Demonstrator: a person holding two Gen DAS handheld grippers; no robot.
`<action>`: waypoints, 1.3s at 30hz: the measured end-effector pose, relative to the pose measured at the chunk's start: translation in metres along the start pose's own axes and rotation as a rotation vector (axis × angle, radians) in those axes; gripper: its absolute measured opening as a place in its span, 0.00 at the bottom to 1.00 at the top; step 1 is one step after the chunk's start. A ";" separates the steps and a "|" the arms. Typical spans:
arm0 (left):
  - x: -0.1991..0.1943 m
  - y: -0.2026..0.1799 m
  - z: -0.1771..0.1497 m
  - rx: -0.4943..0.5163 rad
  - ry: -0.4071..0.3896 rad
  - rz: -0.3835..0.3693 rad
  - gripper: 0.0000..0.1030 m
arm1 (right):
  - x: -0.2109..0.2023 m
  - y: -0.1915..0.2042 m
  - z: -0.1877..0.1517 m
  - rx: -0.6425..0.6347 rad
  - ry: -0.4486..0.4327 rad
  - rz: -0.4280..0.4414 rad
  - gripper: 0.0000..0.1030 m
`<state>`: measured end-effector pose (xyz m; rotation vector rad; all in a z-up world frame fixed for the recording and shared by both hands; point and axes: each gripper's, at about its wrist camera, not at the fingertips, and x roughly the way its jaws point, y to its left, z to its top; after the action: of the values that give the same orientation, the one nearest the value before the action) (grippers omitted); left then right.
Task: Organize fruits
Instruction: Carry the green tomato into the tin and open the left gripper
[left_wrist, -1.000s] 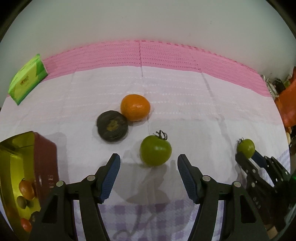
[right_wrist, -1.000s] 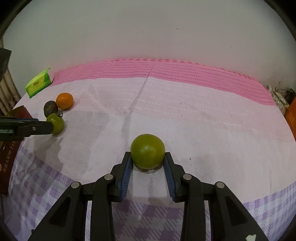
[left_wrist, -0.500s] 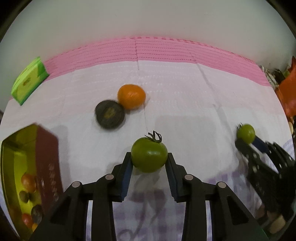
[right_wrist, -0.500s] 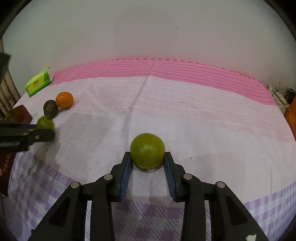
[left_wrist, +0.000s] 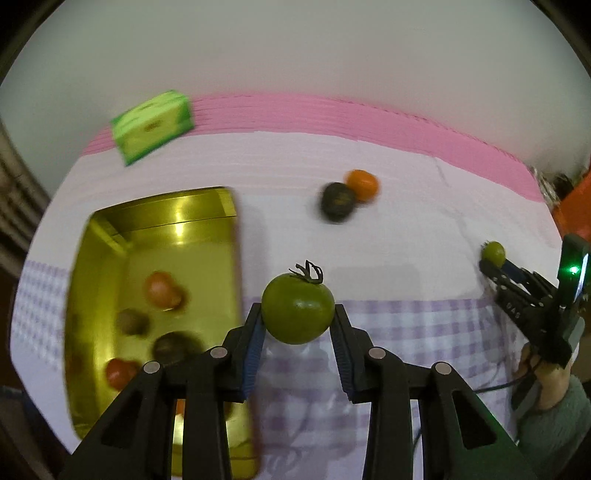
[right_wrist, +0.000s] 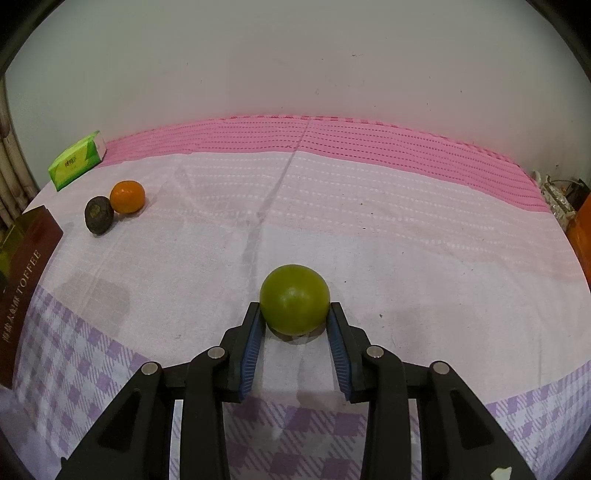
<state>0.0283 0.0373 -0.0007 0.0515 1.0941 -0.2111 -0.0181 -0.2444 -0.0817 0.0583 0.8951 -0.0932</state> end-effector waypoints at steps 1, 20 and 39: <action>-0.004 0.006 -0.002 -0.014 -0.005 0.009 0.36 | 0.000 0.000 0.000 0.000 0.000 -0.001 0.32; -0.001 0.096 -0.042 -0.151 0.060 0.108 0.36 | 0.000 0.001 -0.001 0.000 0.000 -0.003 0.32; 0.010 0.110 -0.048 -0.161 0.098 0.119 0.37 | 0.000 0.001 -0.001 -0.001 -0.001 -0.004 0.32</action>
<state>0.0123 0.1506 -0.0391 -0.0168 1.1987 -0.0131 -0.0187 -0.2430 -0.0821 0.0561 0.8944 -0.0962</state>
